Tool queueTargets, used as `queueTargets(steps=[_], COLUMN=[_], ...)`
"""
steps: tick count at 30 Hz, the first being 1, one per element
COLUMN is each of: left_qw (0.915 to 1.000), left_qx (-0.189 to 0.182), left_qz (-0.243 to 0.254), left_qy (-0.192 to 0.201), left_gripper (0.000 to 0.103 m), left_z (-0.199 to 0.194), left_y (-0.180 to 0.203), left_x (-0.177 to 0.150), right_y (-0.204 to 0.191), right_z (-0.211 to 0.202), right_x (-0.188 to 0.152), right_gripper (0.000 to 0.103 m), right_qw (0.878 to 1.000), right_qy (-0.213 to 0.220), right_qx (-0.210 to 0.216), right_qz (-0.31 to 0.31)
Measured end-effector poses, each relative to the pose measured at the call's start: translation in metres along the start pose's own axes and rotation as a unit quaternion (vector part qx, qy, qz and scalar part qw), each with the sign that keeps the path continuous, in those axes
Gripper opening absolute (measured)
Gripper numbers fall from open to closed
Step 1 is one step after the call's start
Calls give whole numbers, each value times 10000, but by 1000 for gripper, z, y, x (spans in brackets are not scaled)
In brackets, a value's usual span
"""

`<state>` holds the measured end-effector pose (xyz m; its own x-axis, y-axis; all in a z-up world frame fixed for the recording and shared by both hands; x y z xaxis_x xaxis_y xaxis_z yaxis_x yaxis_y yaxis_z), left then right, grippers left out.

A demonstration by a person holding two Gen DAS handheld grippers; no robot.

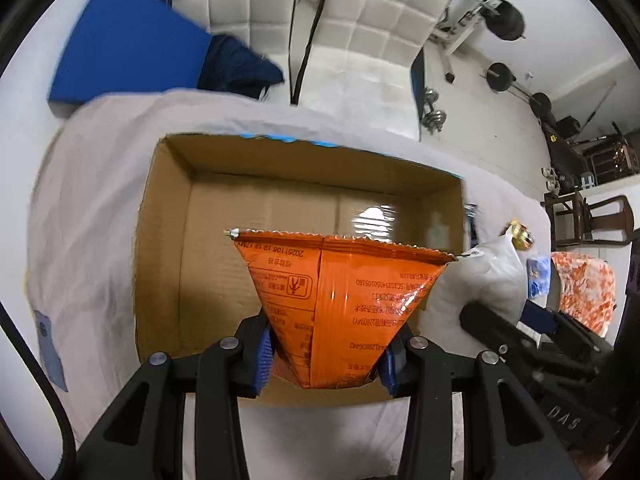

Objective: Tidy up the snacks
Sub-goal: 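Carry both bags into the cardboard box and open both tools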

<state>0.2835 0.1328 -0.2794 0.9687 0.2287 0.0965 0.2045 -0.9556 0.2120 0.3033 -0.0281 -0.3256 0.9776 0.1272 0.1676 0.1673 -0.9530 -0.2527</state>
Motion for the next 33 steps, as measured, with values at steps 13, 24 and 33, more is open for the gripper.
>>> queueTargets(steps=[13,24,33], left_qw=[9891,9849,9823], left_qx=[-461,-397,-407], left_qz=[-481,167,151], left_qy=[-1310,-1674,-1825], left_gripper=[39,39,52], left_z=[122,158,158], left_y=[-52,-33,-30], left_x=[50,58,57], right_y=[3,20,29], right_z=[112,141,142], right_x=[52,58,58], right_gripper=[73,74,80], right_qw=[9954,9919,9919], right_qy=[-615,-797,-880], right_qx=[-732,-984,-889], right_qz=[-14,66,219])
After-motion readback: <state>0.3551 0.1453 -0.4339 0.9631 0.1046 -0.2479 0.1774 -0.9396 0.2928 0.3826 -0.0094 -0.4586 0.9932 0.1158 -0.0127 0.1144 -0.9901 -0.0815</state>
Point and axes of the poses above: each gripper's, at about its wrist camera, not at the fingertips, and z roughly the way its jaws point, y to its right, x to its top, the point moved 9 cm from there along z, roughly the way its jaws point, and after that the axes turned 9 degrees about -z, right-handed, at the moved point
